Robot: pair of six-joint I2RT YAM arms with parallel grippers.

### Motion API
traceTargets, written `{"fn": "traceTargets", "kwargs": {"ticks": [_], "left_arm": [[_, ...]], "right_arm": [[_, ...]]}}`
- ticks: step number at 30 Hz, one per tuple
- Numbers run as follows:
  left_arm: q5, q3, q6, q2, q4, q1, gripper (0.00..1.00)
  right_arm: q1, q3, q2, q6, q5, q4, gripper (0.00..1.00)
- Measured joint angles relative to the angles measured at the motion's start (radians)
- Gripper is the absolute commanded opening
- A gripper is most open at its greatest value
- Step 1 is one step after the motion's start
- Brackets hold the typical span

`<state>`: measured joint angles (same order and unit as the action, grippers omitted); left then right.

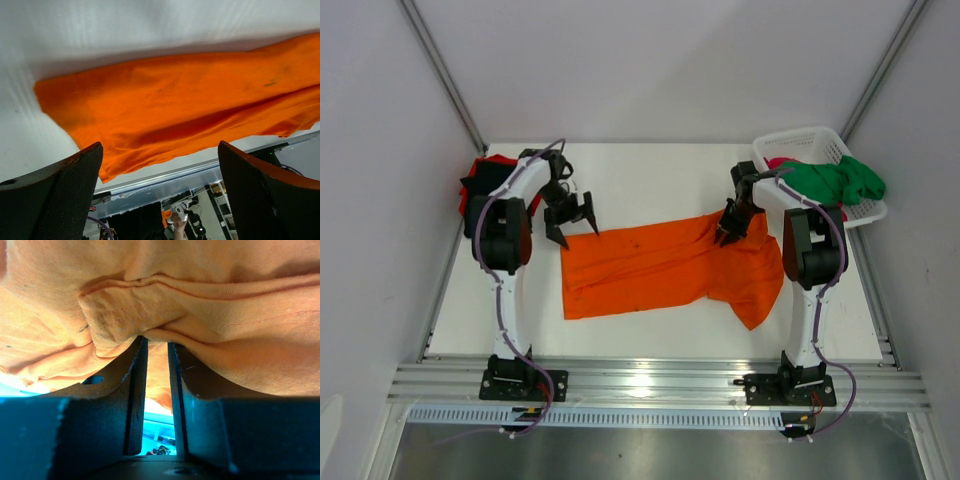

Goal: Fold and stack the t-shirts
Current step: Fold the flattened tshirt in 1/3 of the way

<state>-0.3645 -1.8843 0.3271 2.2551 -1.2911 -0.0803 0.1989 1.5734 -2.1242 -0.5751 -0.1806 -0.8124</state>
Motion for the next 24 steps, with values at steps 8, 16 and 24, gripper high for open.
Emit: {"fn": "traceTargets", "kwargs": {"ticks": [8, 16, 24], "left_arm": [[0.006, -0.005, -0.008, 0.020, -0.002, -0.053, 0.98], [0.058, -0.033, -0.023, 0.085, -0.021, -0.049, 0.98], [0.092, -0.046, -0.025, 0.090, -0.041, -0.018, 0.98]], "right_arm": [[0.000, 0.000, -0.001, 0.000, -0.006, 0.000, 0.25], [0.000, 0.016, -0.011, 0.000, -0.012, -0.004, 0.25], [-0.005, 0.017, -0.011, 0.004, -0.012, -0.005, 0.25]]}}
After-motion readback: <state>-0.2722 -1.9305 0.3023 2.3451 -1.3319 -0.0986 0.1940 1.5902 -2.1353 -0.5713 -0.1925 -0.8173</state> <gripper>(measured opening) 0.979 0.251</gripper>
